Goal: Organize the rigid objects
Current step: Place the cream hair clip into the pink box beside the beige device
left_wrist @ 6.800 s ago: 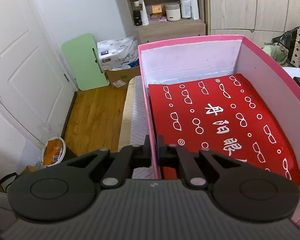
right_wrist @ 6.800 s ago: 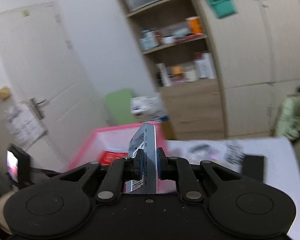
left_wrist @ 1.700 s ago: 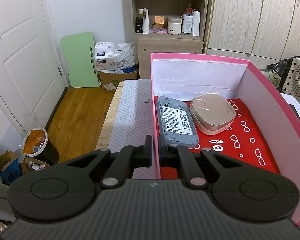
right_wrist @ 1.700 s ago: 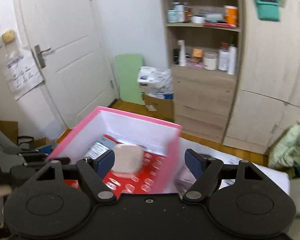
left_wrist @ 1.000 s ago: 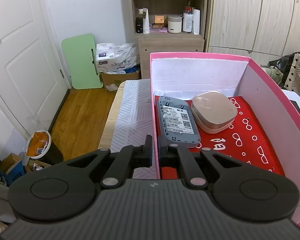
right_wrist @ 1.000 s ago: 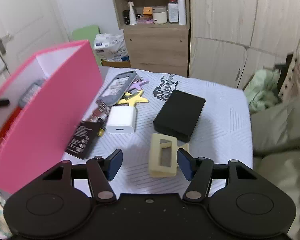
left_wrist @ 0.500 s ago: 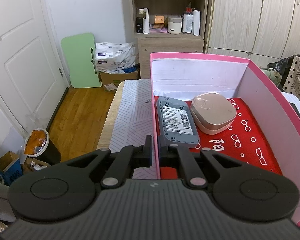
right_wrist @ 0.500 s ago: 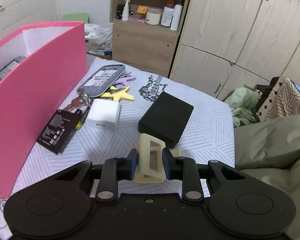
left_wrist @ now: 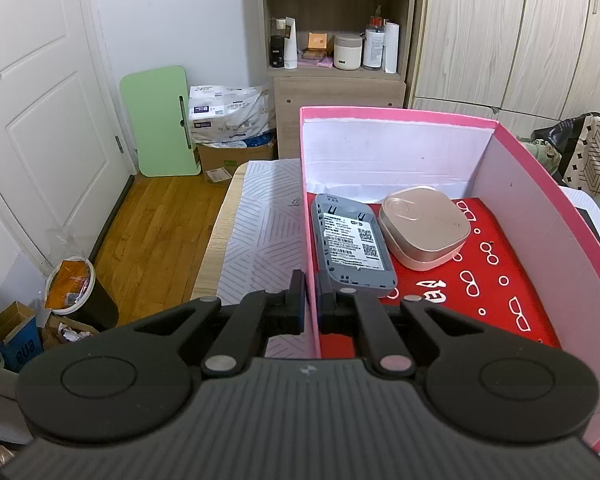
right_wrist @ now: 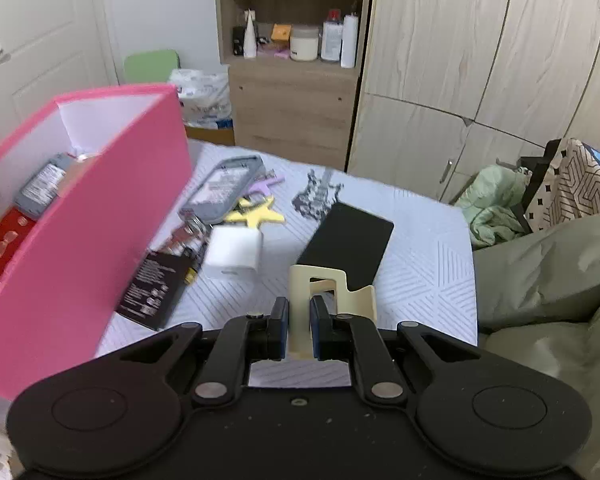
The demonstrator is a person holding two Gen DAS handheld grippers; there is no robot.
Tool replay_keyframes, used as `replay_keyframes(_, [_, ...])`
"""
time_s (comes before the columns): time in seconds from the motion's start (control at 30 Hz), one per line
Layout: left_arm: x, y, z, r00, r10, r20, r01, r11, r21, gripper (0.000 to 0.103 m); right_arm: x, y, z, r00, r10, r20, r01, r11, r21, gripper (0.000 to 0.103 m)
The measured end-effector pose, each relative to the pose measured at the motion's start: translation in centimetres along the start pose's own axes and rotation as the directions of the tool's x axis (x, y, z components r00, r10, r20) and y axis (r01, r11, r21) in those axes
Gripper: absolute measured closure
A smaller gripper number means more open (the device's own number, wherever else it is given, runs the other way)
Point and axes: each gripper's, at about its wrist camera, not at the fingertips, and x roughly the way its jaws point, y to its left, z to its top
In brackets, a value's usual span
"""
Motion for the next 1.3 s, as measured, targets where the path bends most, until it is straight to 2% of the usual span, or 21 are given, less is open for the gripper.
replay_keyframes(0.23, [0.0,-0.1,0.0,1.000,0.002,0.000,-0.002,1.000,0.008,0.097,-2.9,1.7,1.9,0.997,0.047,0.064,-0.044,0.998,-0.037,0.090])
replay_keyframes(0.4, [0.0,0.1,0.0,1.000,-0.008,0.004,0.008,1.000,-0.007,0.097,-5.2,4.5,4.5,0.982,0.146,0.122,-0.133,0.985,-0.109,0.090])
replay_keyframes(0.53, [-0.1,0.3,0.0,1.000,-0.014,0.006,0.014,1.000,-0.015,0.097,-6.4,7.8,6.7,0.968,0.203,0.148,-0.164,0.957,-0.241,0.090])
replay_keyframes(0.67, [-0.1,0.3,0.0,1.000,-0.015,0.012,0.016,1.000,-0.017,0.097,-5.5,11.8,8.5,0.965,0.237,0.112,-0.181,0.912,-0.369,0.090])
replay_keyframes(0.83, [0.0,0.4,0.0,1.000,-0.015,0.010,0.015,0.999,-0.030,0.097,-1.5,16.4,9.3,0.984,0.164,0.071,-0.107,0.860,-0.499,0.090])
replay_keyframes(0.97, [0.0,0.4,-0.1,1.000,-0.019,0.013,0.019,0.999,-0.035,0.097,2.0,18.5,9.9,0.993,0.110,0.034,-0.074,0.837,-0.543,0.090])
replay_keyframes(1.07, [0.0,0.7,-0.2,0.999,-0.034,0.019,0.035,0.998,-0.049,0.096,4.3,19.4,10.0,0.999,0.017,0.032,0.003,0.839,-0.544,0.090])
replay_keyframes(1.13, [0.1,0.7,-0.1,0.999,-0.034,0.019,0.035,0.998,-0.045,0.096,5.6,19.7,10.1,1.000,-0.024,0.011,0.026,0.842,-0.538,0.090])
replay_keyframes(1.2, [0.2,0.6,-0.1,0.999,-0.033,0.019,0.034,0.999,-0.037,0.096,6.2,19.5,10.5,0.999,-0.020,-0.032,0.001,0.863,-0.506,0.090])
replay_keyframes(1.3, [0.1,0.6,-0.3,0.999,-0.036,0.020,0.036,0.999,-0.032,0.096,5.8,19.0,10.7,1.000,-0.012,-0.010,0.006,0.890,-0.456,0.086])
